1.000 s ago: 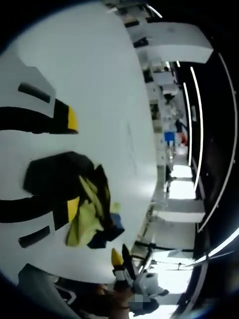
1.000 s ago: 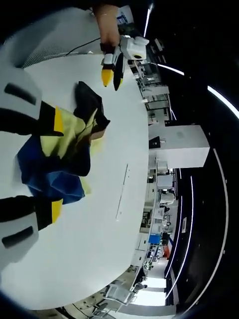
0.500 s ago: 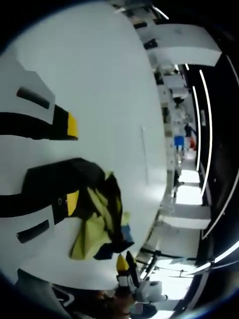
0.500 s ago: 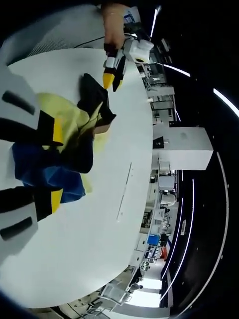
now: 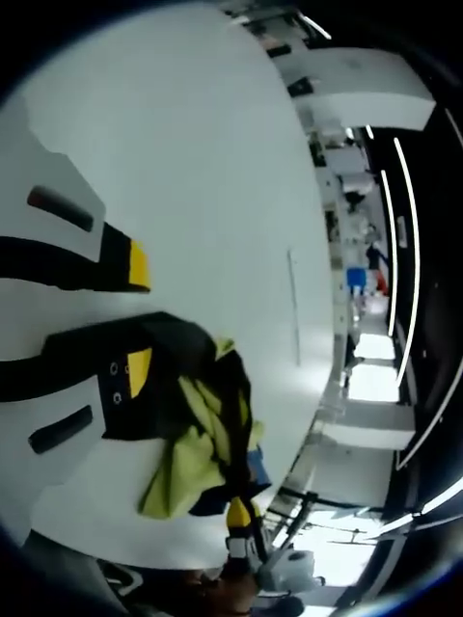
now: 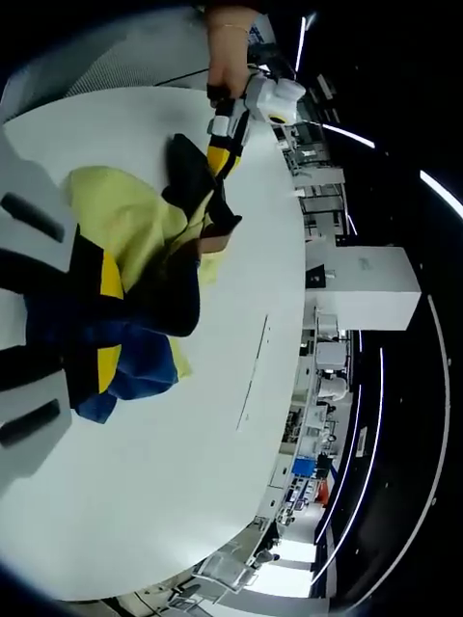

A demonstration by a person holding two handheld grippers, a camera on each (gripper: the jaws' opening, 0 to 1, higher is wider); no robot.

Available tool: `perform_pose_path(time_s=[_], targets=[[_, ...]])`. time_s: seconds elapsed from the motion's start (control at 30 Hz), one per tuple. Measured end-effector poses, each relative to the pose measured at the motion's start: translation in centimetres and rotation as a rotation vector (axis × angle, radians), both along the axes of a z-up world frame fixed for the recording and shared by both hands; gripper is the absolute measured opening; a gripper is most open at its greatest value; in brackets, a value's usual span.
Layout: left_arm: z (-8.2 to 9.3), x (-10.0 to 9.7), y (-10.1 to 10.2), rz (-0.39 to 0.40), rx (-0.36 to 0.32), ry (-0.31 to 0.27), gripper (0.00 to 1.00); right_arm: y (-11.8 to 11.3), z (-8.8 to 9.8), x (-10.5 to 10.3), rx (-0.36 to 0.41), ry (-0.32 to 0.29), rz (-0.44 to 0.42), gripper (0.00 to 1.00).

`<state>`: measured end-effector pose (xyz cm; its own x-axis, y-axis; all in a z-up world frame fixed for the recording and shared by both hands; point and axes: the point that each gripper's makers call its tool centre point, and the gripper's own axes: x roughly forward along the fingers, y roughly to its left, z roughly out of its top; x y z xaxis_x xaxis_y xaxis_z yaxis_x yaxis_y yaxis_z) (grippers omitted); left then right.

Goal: Fold the garment on the visible template until the final outline fits inside the template.

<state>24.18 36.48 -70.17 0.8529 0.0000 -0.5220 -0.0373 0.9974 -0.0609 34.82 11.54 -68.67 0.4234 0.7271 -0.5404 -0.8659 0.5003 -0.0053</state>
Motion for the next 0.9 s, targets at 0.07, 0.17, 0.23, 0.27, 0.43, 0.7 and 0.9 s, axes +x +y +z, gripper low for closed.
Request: perform_pose_path(time_s=[0.07, 0.17, 0.23, 0.27, 0.43, 0.7, 0.9], targets=[[-0.1, -0.1, 0.0, 0.002, 0.007, 0.007, 0.1, 0.0, -0.1, 0.1, 0.002, -0.003, 0.002, 0.06], [-0.5, -0.1, 0.0, -0.018, 0.052, 0.017, 0.03, 0.1, -0.1, 0.1, 0.007, 0.009, -0.006, 0.05], [-0.7, 0.0, 0.1, -0.013, 0.053, 0.02, 0.03, 0.1, -0.1, 0.2, 0.009, 0.009, -0.01, 0.04], [-0.7, 0.1, 0.0, -0.016, 0.055, 0.017, 0.02, 0.1, -0.1, 0.2, 0.009, 0.007, -0.01, 0.04], [-0.9, 0.2, 0.0, -0.013, 0.065, 0.022, 0.0, 0.0, -0.1, 0.2, 0.006, 0.003, -0.008, 0.0], [0.2, 0.1, 0.2, 0.019, 0.033, -0.005, 0.0, -0.3, 0.4, 0.4, 0.02, -0.001, -0.022, 0.0], [2.4, 0.2, 0.4, 0.047, -0.005, -0.049, 0.0, -0.4, 1.8, 0.5, 0.041, -0.023, -0.02, 0.0]])
